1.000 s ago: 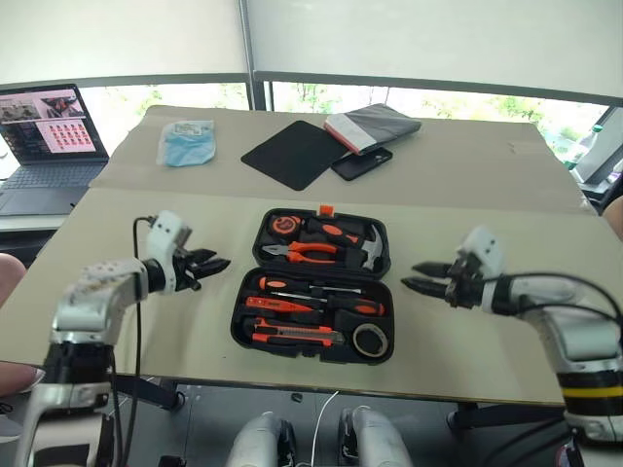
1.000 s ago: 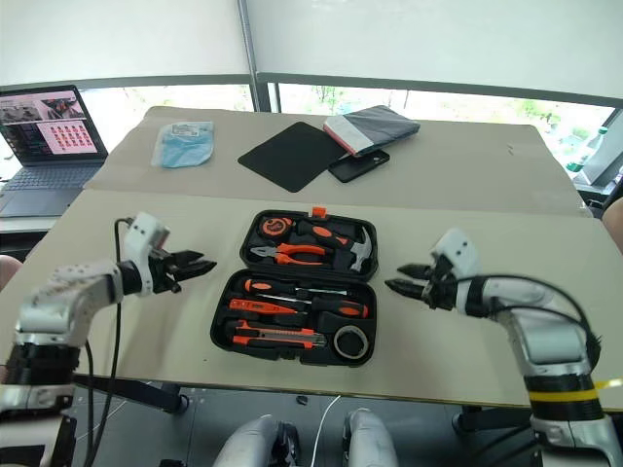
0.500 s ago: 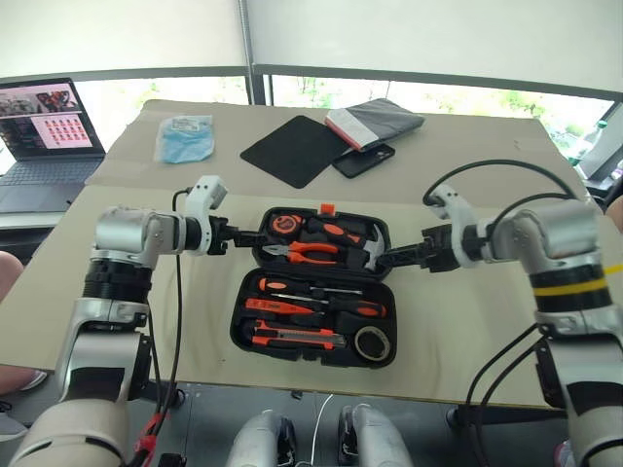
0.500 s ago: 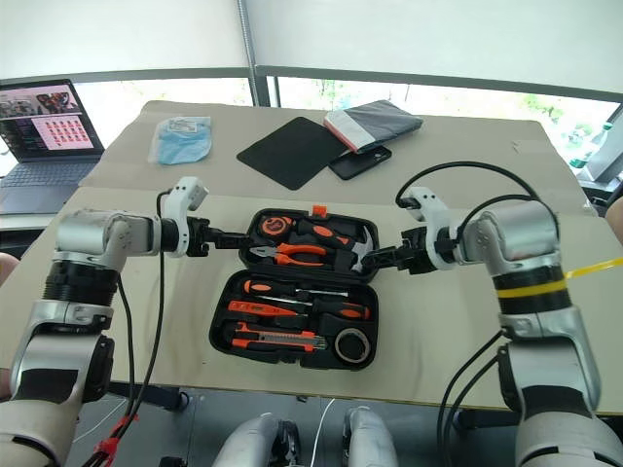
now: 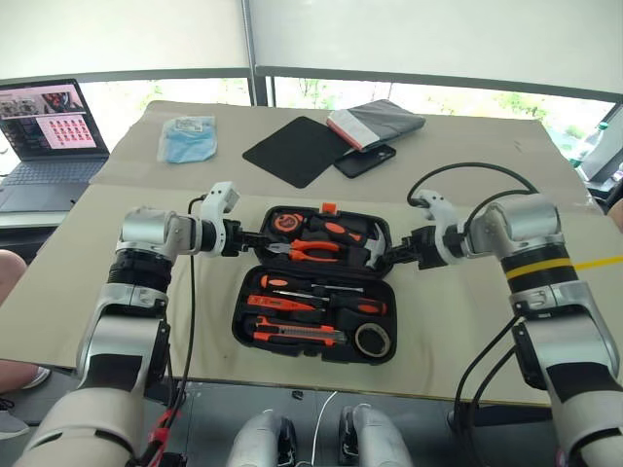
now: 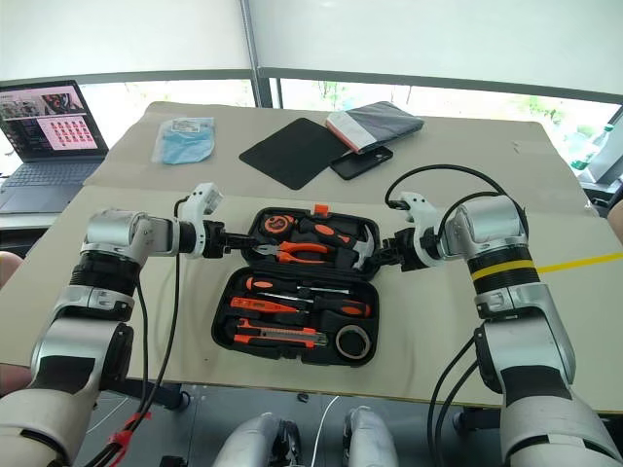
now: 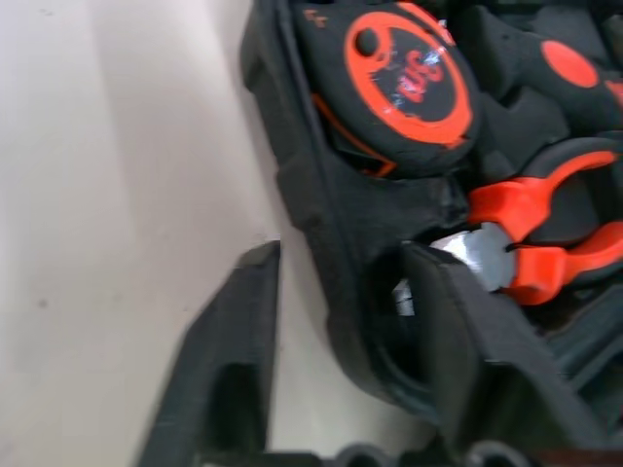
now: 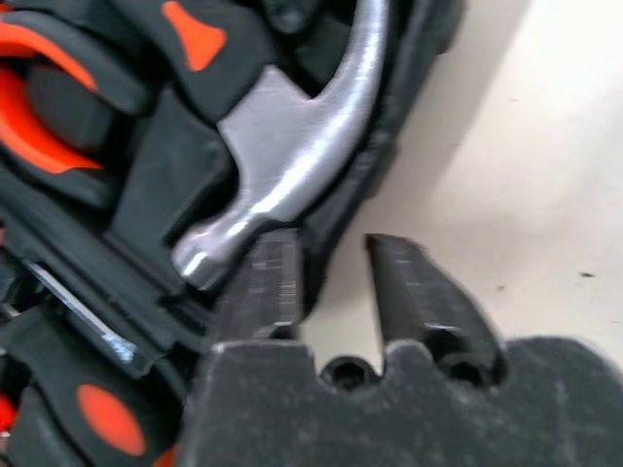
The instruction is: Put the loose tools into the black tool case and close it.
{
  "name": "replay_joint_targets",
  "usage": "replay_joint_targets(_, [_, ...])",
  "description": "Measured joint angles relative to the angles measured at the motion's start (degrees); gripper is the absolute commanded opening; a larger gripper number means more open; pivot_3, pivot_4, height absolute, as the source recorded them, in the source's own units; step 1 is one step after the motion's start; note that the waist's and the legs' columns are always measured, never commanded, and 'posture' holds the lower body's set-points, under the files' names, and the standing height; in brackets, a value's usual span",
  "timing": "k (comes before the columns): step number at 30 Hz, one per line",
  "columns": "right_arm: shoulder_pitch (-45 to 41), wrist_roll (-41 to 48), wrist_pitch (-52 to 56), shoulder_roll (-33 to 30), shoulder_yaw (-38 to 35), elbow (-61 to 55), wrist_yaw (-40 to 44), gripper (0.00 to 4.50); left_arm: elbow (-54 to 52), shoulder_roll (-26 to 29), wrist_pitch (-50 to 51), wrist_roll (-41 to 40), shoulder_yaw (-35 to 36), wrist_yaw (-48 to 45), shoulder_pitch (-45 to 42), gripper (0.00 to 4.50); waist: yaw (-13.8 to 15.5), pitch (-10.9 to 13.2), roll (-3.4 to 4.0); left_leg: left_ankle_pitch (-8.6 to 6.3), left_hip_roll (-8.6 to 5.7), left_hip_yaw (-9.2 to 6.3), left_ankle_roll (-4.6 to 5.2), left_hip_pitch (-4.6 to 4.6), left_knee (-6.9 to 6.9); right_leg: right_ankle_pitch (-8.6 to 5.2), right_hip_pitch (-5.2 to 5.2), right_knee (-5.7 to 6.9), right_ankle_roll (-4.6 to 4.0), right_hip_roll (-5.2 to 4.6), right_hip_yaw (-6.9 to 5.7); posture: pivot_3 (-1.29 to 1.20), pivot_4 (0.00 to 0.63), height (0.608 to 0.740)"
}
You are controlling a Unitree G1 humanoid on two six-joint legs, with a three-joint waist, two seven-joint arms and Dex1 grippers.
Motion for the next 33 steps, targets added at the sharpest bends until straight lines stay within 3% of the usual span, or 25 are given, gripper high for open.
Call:
replay_joint_targets(2, [-0.19,0.0,0.08,0.35,-1.37,1.47,-0.37,0.0,1.29,0.01,0.01,0.0,1.07,0.08,-0.45,0.09,0.0,0.0,0.0,-0.06,0.01,-0.01,-0.24,0.08,0.0,0.0,0.05,0.03,0.03,-0.13,0.0,0.0,0.15,0.74])
replay_joint_targets(5, [0.17,0.05,-0.51,1.02,-3.38,2.26,-0.78,0.0,2.29,0.05,-0.04,-0.13,2.16,0.02,-0.43,0.01,-0.09,0.0,-0.01,-0.1,0.01,-0.01,-0.36,0.09,0.01,0.04,0.05,0.09,-0.03,-0.12,0.03,0.0,0.15,0.74])
replay_joint_targets(9, [6.57,1.19,-9.2,2.25,-8.98,-3.21,-0.73,0.0,-0.71,-0.35,-4.59,-2.92,8.19,-0.72,4.23,0.01,-0.44,0.01,-0.03,-0.07,0.02,0.01,-0.36,0.01,-0.02,0.16,-0.08,0.11,-0.23,-0.11,0.07,0.0,0.15,0.74])
replay_joint_targets(14, [17.92,-2.01,-33.89,1.75,-10.59,-15.64,0.76,0.0,-10.91,-2.62,-13.86,-8.69,15.85,-2.91,14.52,0.01,-0.51,0.12,-0.1,0.22,0.02,0.03,-0.06,-0.08,-0.18,0.15,-0.2,0.02,-0.23,0.0,0.05,0.0,0.15,0.74])
replay_joint_targets(17, [25.91,-7.61,-56.77,-0.34,-8.95,-20.54,2.32,0.0,-18.34,-3.63,-20.71,-11.09,17.41,-5.31,21.53,0.01,-0.37,0.13,-0.1,0.23,0.0,0.05,-0.09,0.0,-0.46,0.11,-0.17,-0.13,-0.19,0.15,0.06,0.0,0.15,0.74])
replay_joint_targets(21, [36.28,-17.93,-93.2,-3.84,-5.54,-19.16,1.0,0.0,-27.03,-3.26,-36.66,-9.55,16.92,-11.12,33.75,0.01,-0.41,0.13,-0.11,0.2,-0.06,0.18,-0.13,0.25,-0.71,0.01,0.01,-0.55,-0.09,0.23,0.1,0.0,0.15,0.74])
replay_joint_targets(24, [37.29,-24.47,-107.5,-5.6,-4.29,-15.46,-3.53,0.0,-29.0,-2.42,-46.73,-7.41,16.23,-14.44,38.26,0.01,-0.4,0.13,-0.11,0.2,0.06,0.33,-0.13,0.41,-0.62,-0.22,0.12,-0.57,0.29,0.19,0.11,0.0,0.15,0.74])
replay_joint_targets(26, [37.66,-29.89,-116.87,-5.67,-3.93,-11.68,-8.61,0.0,-28.98,-2.67,-56.12,-4.89,15.88,-14.99,41.19,0.72,-0.37,0.14,-0.13,-0.06,0.14,0.36,-0.63,0.57,-0.57,-0.19,0.27,-0.52,0.25,0.08,0.23,0.0,0.15,0.74])
replay_joint_targets(30, [39.19,-38.1,-125.37,-7.62,-3.0,-4.39,-14.96,1.35,-25.08,0.42,-73.62,0.01,15.69,-18.94,47.47,2.03,-0.22,0.12,-0.13,-0.1,0.29,0.37,-0.73,0.69,-0.57,-0.12,0.3,-0.45,0.12,0.0,0.24,0.0,0.15,0.74])
replay_joint_targets(33, [40.71,-40.16,-127.75,-9.07,-2.32,-1.06,-16.23,2.42,-21.07,2.33,-78.84,0.43,16.02,-20.52,50.21,3.11,0.0,0.12,-0.13,-0.09,0.3,0.38,-0.7,0.54,-0.53,-0.11,0.09,-0.35,0.1,-0.03,0.27,0.0,0.15,0.74])
